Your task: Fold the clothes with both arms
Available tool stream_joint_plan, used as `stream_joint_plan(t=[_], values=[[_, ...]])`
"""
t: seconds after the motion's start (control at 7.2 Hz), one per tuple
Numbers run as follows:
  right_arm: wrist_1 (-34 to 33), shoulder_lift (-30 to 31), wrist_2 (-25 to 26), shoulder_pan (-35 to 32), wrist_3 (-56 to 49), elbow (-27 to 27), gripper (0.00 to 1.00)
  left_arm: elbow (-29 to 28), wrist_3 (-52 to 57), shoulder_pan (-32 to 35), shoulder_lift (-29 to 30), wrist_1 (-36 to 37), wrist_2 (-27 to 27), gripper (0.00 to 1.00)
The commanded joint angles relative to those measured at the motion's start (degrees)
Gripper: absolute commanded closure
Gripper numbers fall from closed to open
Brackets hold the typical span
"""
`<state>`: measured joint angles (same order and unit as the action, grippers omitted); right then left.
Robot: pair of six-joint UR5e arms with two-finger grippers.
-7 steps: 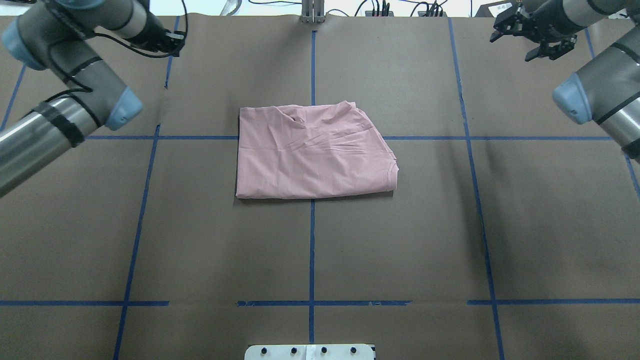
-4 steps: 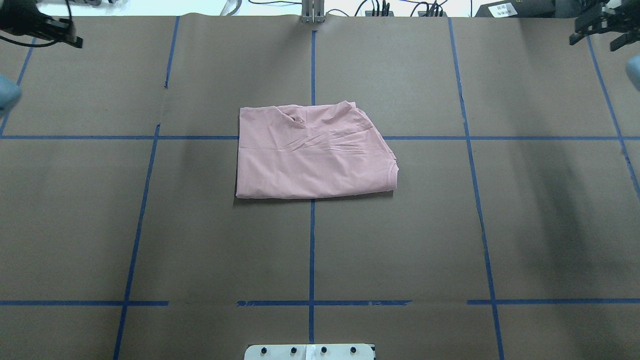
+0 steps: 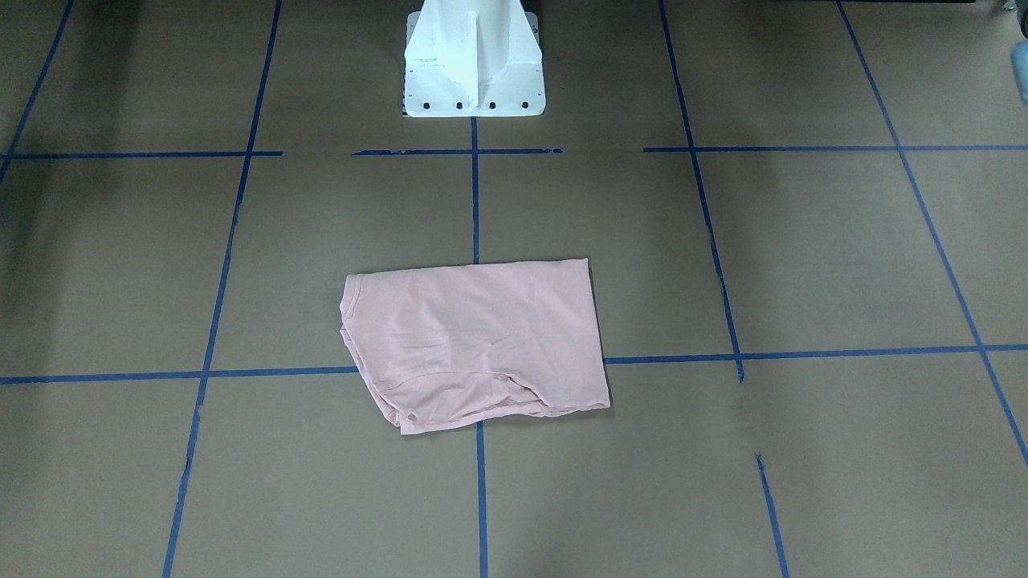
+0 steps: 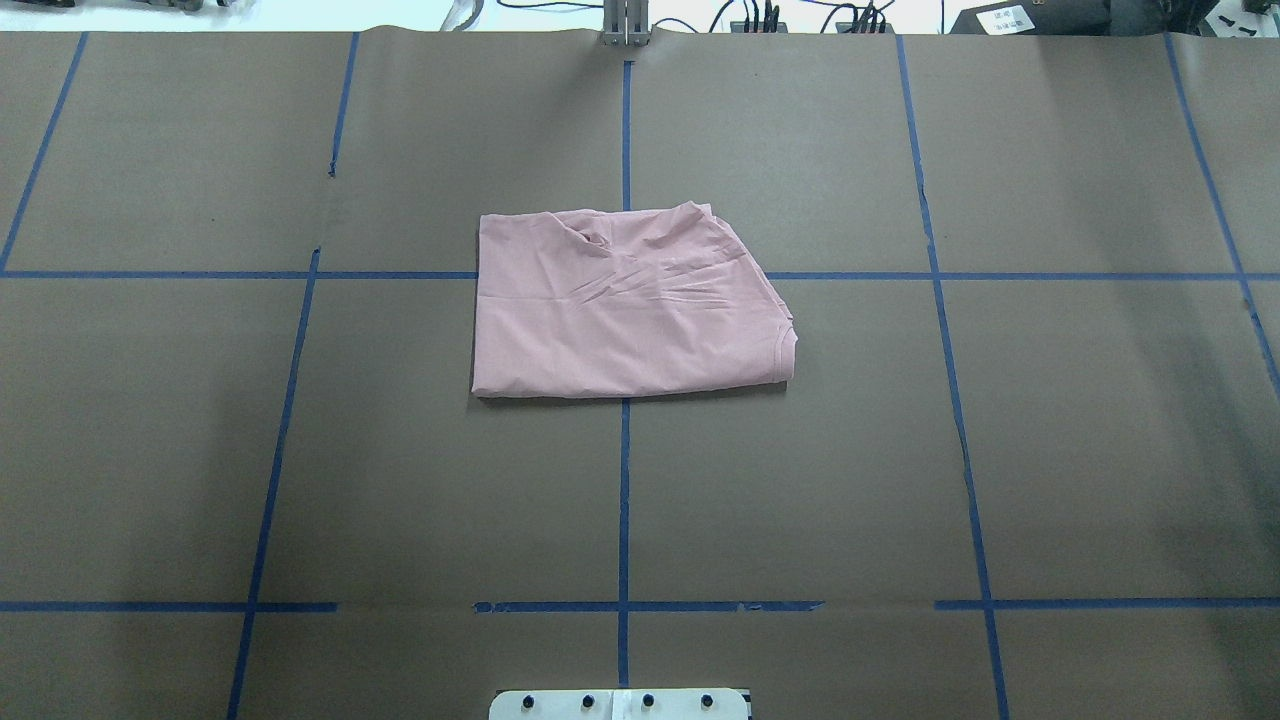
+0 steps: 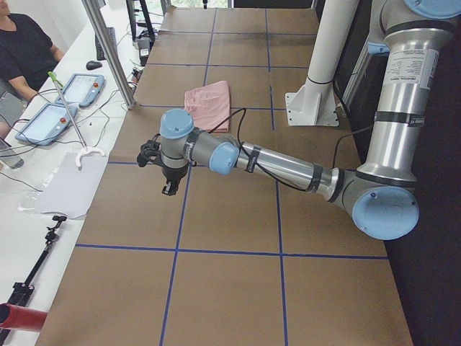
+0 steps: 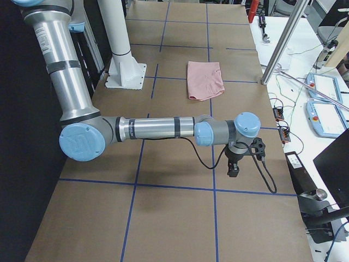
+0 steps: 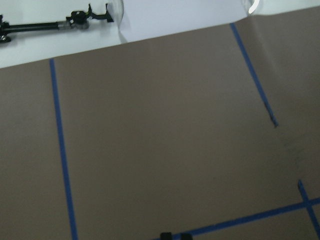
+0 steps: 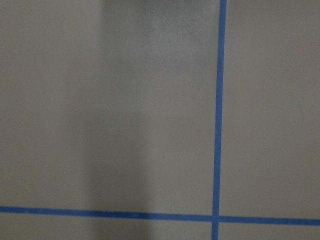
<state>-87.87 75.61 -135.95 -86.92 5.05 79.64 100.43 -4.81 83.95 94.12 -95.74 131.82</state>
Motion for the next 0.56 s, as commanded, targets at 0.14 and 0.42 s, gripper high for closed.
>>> stream_joint_plan(t=[0.14, 0.42], values=[[-1.3, 4.1, 0.6, 1.3, -0.8, 4.0, 0.0, 1.7, 7.5, 2.4, -9.6, 5.4, 2.9, 0.0], [-3.3, 10.2, 5.4, 4.0, -0.7, 14.0, 0.0, 1.4, 7.7, 2.3, -9.1, 4.7, 3.3, 0.0]])
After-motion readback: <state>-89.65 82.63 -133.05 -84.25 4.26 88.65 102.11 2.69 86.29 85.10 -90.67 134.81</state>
